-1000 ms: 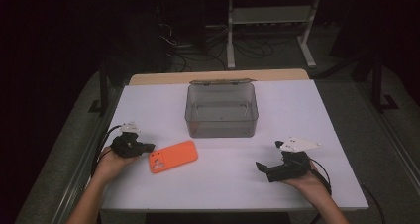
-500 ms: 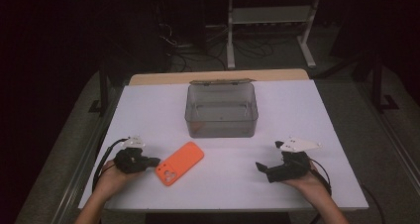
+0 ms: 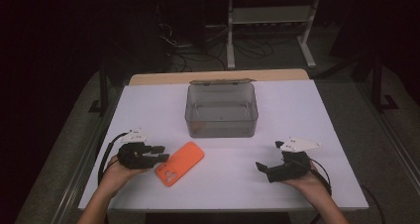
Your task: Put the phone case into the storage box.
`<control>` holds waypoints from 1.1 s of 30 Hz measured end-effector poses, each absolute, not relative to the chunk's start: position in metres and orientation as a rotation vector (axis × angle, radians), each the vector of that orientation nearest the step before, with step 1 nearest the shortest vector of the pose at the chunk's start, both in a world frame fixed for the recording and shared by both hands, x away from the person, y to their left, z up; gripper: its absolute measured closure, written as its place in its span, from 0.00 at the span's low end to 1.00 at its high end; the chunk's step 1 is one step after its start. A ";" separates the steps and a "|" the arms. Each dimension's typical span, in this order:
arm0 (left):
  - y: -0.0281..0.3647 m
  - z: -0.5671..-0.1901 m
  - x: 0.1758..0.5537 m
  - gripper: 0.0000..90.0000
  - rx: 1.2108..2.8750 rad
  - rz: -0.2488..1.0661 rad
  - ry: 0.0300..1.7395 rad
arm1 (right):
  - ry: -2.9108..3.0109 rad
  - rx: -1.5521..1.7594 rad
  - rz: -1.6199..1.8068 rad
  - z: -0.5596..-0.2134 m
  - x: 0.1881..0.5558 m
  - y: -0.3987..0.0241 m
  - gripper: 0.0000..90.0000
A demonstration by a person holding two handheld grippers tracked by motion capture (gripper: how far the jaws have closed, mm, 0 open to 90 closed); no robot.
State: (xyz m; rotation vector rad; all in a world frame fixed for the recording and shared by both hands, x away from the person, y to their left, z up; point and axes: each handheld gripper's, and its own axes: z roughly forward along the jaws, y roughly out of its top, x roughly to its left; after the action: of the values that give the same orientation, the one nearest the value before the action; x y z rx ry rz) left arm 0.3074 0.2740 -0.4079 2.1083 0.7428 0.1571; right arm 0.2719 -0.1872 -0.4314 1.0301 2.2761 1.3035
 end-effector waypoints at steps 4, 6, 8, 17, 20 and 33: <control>0.264 -0.406 0.306 0.41 2.057 0.183 0.692 | 2.280 1.028 1.304 -0.432 0.272 -0.187 0.00; 0.261 -0.407 0.305 0.39 2.035 0.195 0.671 | 2.279 1.027 1.306 -0.432 0.272 -0.187 0.00; 0.259 -0.410 0.303 0.31 2.016 0.196 0.662 | 2.279 1.026 1.306 -0.432 0.272 -0.187 0.00; 0.253 -0.420 0.292 0.02 2.007 0.228 0.627 | 2.280 1.025 1.307 -0.432 0.271 -0.186 0.00; 0.253 -0.421 0.291 0.00 1.997 0.244 0.637 | 2.281 1.023 1.304 -0.432 0.271 -0.186 0.00; 0.256 -0.420 0.292 0.00 1.999 0.228 0.652 | 2.283 1.022 1.304 -0.432 0.271 -0.186 0.00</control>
State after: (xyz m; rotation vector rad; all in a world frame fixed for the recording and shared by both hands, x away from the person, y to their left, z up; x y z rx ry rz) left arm 0.2922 0.2564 -0.4204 1.9992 0.6517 0.2277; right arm 0.2713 -0.1863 -0.4321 1.0224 2.2827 1.3042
